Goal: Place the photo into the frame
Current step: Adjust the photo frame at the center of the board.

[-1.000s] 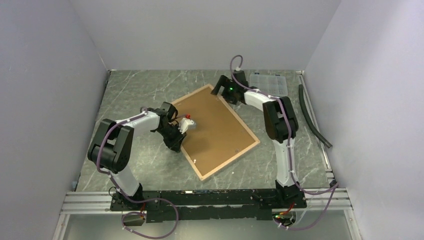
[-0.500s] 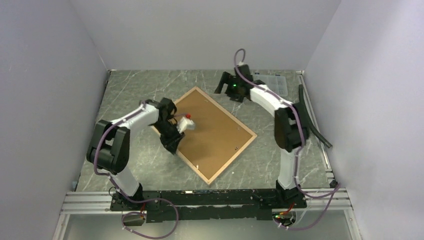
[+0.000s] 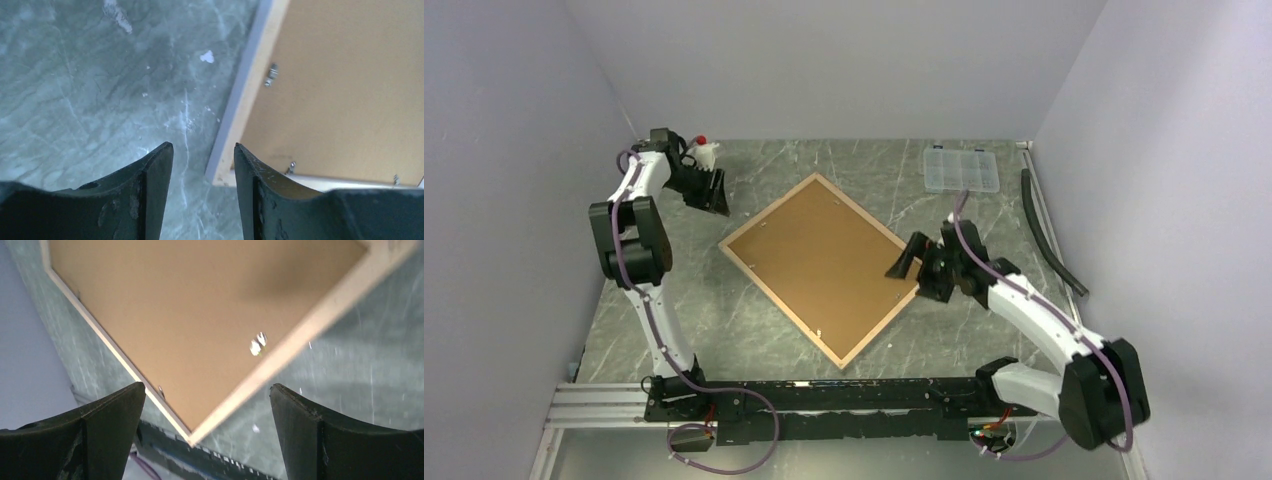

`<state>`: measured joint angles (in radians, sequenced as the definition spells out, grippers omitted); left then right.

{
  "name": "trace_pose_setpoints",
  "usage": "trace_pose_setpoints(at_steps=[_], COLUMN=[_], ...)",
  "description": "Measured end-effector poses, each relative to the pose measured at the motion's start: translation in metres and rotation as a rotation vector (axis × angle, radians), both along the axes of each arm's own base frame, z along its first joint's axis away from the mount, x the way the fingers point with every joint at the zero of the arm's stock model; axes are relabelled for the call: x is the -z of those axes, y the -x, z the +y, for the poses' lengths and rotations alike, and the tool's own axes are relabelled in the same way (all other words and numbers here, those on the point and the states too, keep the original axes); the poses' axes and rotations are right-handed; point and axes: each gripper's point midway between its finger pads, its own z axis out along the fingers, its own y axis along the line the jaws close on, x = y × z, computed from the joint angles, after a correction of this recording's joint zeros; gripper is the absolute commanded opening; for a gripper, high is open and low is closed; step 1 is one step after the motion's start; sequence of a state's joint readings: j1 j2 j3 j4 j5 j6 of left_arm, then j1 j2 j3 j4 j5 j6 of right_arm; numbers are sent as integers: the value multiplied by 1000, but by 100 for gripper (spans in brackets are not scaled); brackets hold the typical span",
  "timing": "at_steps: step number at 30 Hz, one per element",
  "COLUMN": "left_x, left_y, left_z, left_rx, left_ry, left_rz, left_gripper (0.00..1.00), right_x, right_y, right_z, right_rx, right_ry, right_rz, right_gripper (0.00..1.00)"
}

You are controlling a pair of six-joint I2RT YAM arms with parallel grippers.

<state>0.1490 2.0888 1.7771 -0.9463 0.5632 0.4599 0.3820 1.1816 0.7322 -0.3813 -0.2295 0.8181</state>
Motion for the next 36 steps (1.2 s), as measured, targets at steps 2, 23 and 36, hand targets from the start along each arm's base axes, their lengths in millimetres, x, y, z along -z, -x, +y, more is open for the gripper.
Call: trace_pose_setpoints(at_steps=[2, 23, 36], left_x=[23, 64, 66], left_y=[-5, 44, 153], left_z=[2, -35, -40], left_rx=[-44, -9, 189], left_ry=[27, 207, 167], left_rz=[57, 202, 322], left_gripper=[53, 25, 29], right_x=[15, 63, 59], right_y=[30, 18, -61], right_z=[-3, -9, -44], right_rx=[-5, 43, 114], right_ry=[-27, -140, -67], right_rz=[62, 236, 172], right_gripper=[100, 100, 100])
